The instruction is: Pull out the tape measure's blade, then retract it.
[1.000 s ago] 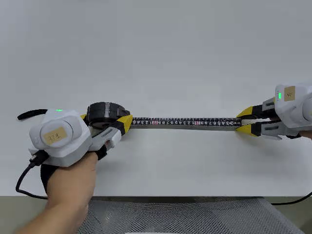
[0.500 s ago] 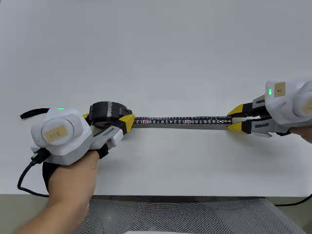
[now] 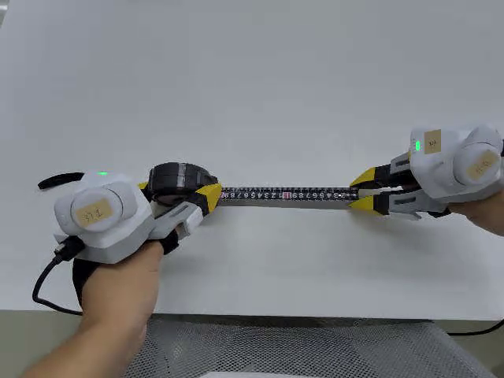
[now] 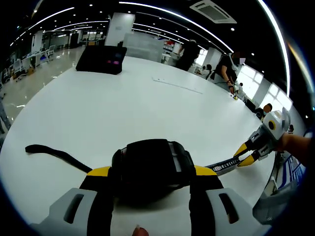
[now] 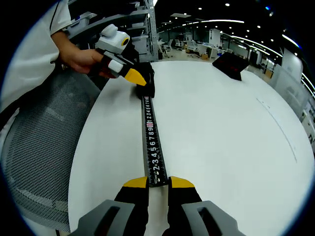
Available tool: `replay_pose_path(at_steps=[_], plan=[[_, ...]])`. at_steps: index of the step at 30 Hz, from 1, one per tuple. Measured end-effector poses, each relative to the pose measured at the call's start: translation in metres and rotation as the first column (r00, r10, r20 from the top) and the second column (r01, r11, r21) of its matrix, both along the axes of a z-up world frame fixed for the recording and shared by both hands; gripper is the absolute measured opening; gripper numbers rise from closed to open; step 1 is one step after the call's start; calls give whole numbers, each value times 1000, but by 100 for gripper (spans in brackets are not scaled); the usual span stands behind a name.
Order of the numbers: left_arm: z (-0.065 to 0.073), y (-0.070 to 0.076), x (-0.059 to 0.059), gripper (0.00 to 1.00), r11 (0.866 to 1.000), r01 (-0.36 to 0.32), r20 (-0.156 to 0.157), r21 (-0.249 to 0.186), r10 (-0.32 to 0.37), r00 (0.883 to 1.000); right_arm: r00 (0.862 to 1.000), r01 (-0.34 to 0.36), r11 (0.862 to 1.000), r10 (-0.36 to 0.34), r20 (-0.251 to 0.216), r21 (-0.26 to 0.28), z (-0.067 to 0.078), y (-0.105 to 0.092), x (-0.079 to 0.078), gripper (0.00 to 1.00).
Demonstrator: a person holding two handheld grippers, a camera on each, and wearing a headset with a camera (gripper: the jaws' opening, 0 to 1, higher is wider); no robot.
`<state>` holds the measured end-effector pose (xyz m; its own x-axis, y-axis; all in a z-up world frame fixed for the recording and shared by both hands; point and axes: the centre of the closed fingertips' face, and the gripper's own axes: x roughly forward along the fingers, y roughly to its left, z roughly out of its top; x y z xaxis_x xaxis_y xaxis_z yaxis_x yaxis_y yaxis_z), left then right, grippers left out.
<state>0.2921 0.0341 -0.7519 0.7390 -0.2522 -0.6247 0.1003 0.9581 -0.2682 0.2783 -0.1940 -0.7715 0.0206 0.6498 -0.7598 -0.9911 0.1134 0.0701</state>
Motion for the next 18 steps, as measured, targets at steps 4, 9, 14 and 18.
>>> replay_pose_path(at_steps=[4, 9, 14, 18], plan=[[0, 0, 0, 58, 1000, -2, 0, -6, 2, 1000, 1000, -3, 1000, 3, -2, 7, -1, 4, 0, 10], [-1, 0, 0, 58, 1000, 1, -2, -6, -1, 1000, 1000, -6, 1000, 6, -6, 27, 1, 13, 1, 10], [-1, 0, 0, 58, 1000, -1, -4, -12, 1, 1000, 1000, -11, 999, 11, -10, 38, -1, 23, 2, 10], [-1, 0, 0, 58, 1000, -5, -1, -21, 5, 1000, 1000, -11, 999, 12, -16, 47, -1, 26, 2, 10]])
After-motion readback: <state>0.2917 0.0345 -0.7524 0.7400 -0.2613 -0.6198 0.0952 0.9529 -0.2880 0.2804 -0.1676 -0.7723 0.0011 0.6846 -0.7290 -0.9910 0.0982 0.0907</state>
